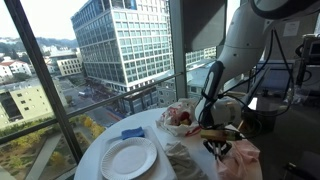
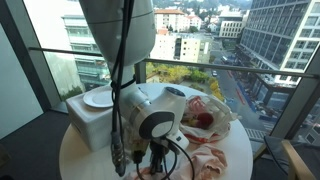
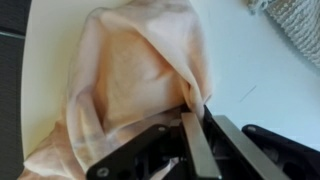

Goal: Unfold the peach t-shirt.

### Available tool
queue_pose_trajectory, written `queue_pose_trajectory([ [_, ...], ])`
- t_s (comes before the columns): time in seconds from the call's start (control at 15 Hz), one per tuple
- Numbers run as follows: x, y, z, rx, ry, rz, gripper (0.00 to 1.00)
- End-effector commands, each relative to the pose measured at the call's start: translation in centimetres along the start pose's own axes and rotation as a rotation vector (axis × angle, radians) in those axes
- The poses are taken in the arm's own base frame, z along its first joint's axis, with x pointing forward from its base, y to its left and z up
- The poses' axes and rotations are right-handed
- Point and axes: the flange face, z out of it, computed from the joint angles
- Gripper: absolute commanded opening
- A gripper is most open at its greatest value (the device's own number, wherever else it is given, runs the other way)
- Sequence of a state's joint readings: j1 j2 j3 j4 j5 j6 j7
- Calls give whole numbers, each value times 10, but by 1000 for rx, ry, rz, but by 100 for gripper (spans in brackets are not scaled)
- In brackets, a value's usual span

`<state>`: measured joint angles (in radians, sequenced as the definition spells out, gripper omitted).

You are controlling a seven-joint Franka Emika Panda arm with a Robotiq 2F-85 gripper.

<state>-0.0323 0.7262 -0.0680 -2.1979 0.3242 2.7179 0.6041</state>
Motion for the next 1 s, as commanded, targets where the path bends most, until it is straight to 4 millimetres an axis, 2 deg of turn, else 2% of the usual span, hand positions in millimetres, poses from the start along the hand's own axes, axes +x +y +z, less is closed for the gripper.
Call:
queue_pose_trajectory([
  [0.0, -6, -16, -15, 38, 11, -64, 0],
  [0.27, -30, -32, -45, 99, 0, -257, 2],
  [0.53, -50, -28, -83, 182, -17, -457, 2],
  [0.93, -54, -15, -94, 284, -141, -751, 2],
])
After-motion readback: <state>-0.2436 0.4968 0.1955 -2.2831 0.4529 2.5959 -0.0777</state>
